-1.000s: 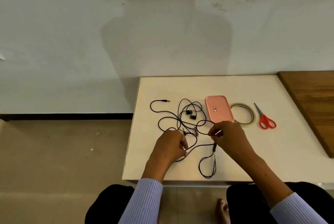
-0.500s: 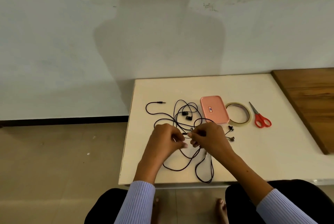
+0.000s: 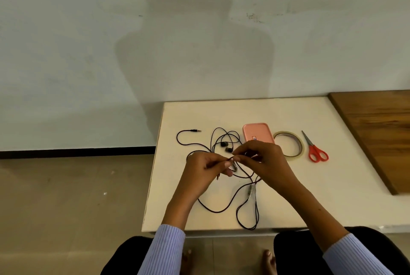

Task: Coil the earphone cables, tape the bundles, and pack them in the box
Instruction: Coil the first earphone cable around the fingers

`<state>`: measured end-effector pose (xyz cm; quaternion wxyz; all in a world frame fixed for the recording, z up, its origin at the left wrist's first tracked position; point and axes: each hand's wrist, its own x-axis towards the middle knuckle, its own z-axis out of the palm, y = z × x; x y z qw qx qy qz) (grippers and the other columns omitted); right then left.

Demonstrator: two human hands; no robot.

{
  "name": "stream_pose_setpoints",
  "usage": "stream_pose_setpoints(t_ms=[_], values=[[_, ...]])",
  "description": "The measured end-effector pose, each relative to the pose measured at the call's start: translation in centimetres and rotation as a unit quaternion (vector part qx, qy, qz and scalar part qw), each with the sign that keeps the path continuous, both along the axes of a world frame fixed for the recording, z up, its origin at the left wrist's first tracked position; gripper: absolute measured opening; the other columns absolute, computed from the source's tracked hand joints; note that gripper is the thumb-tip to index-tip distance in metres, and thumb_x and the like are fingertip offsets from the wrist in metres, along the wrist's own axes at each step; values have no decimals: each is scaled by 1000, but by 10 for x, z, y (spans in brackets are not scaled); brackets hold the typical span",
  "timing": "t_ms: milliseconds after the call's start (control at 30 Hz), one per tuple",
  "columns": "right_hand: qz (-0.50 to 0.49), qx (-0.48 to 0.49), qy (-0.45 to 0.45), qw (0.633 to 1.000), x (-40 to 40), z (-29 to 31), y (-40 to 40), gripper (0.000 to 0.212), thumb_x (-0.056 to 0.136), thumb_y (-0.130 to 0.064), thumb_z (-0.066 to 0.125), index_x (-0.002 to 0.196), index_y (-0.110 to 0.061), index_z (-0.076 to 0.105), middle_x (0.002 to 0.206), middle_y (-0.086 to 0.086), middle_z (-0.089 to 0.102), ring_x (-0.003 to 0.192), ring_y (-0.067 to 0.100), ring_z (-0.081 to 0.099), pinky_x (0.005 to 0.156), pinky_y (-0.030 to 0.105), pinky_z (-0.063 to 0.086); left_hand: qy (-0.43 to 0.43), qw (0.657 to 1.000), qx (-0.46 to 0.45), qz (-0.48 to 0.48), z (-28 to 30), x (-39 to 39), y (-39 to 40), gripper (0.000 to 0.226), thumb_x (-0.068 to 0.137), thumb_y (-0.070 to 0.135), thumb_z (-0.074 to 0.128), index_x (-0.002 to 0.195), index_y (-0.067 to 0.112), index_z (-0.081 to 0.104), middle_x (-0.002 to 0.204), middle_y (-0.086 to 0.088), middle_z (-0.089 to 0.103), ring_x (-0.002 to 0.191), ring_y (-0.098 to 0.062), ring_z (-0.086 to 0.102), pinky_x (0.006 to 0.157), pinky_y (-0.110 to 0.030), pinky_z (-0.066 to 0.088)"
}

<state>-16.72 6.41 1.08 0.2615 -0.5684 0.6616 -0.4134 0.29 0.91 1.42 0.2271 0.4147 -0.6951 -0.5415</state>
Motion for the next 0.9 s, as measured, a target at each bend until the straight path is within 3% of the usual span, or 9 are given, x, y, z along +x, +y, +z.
stream_pose_setpoints(t_ms=[133, 200, 300, 400, 500, 633, 767, 833, 900], values=[[-25, 21, -64, 997, 1, 0, -6, 9, 83, -13, 69, 90, -15, 73, 85, -10, 70, 76, 7, 63, 68, 22, 55, 73, 986, 150, 17, 8, -2, 1, 22, 96, 15, 51, 87, 9, 70, 80, -10, 74, 82, -17, 71, 78, -28, 56], [-40, 27, -108, 993, 6, -1, -7, 9, 85, -12, 67, 91, -13, 73, 83, -7, 70, 70, 3, 62, 62, 19, 51, 120, 972, 203, 19, 11, -5, 2, 25, 97, 17, 47, 92, 6, 68, 86, -15, 74, 87, -23, 71, 80, -32, 57], [-57, 52, -172, 982, 19, -1, -7, 17, 86, -1, 60, 89, -14, 72, 74, -8, 67, 57, -6, 56, 52, 10, 41, 211, 936, 277, 52, 12, -8, 3, 22, 95, 10, 49, 101, -1, 66, 90, -17, 73, 80, -23, 72, 69, -28, 58], [-62, 85, -195, 975, 30, -5, -5, 30, 84, 8, 51, 84, -16, 69, 58, -11, 58, 46, -1, 48, 45, 11, 36, 268, 907, 316, 81, 12, -10, 3, 22, 93, 0, 49, 108, -7, 63, 99, -19, 72, 85, -21, 72, 67, -22, 57], [-23, 114, -137, 984, 38, -8, -4, 20, 89, -4, 55, 76, -15, 66, 61, -9, 62, 47, 8, 47, 47, 14, 39, 310, 887, 324, 112, 10, -8, 0, 22, 92, -4, 47, 108, -9, 62, 105, -22, 70, 93, -25, 71, 67, -20, 57], [30, 119, -7, 992, 44, -9, -3, 20, 93, -9, 53, 78, -16, 66, 67, -15, 63, 48, -3, 54, 57, 12, 42, 310, 894, 301, 120, 6, -8, 0, 23, 93, -4, 47, 111, -8, 60, 104, -20, 71, 97, -26, 70, 71, -21, 56], [66, 136, 91, 984, 43, -10, -1, 15, 94, -25, 55, 98, -18, 68, 74, -13, 67, 50, -1, 54, 69, 26, 53, 279, 914, 265, 130, 2, -6, -1, 21, 94, -2, 47, 109, 2, 61, 105, -16, 72, 101, -27, 68, 83, -28, 56], [85, 155, 124, 976, 43, -10, 1, 19, 95, -31, 53, 108, -24, 66, 78, -11, 70, 52, 3, 61, 71, 25, 55, 269, 920, 252, 135, 0, -4, -3, 26, 94, -2, 47, 118, 0, 56, 106, -14, 71, 103, -25, 67, 93, -34, 52], [101, 160, 153, 970, 43, -10, 3, 24, 95, -33, 52, 115, -26, 64, 89, -9, 73, 62, 4, 63, 75, 25, 54, 250, 928, 236, 143, -2, -4, -4, 34, 94, -3, 47, 128, 2, 50, 109, -13, 71, 103, -24, 68, 92, -34, 52]])
